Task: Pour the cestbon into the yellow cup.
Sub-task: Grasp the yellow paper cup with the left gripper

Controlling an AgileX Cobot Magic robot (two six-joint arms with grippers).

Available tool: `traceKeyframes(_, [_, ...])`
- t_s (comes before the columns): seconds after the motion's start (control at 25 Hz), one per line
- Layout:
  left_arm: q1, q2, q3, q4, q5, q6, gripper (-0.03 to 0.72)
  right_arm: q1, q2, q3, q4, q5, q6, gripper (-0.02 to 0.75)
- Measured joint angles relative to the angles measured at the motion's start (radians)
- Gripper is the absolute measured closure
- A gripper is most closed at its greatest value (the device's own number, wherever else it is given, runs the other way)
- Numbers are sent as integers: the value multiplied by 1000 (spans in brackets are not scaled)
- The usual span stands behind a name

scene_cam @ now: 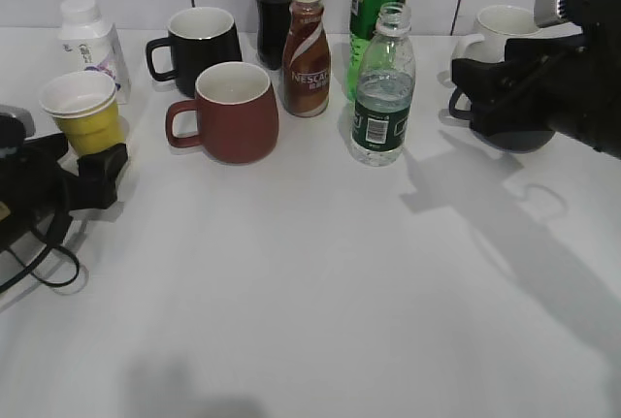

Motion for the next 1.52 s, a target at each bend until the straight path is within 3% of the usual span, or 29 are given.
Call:
traceKeyframes(0.92, [0, 112, -152, -27, 1, 6, 62, 0, 0, 0, -2, -9, 0, 258])
traceKeyframes(1.32, [0, 114, -157, -27, 1, 6, 234, 0, 0, 0, -2, -10, 0, 258])
traceKeyframes(1.52, [0, 114, -157, -27, 1, 6, 243, 0, 0, 0, -22, -10, 2, 258])
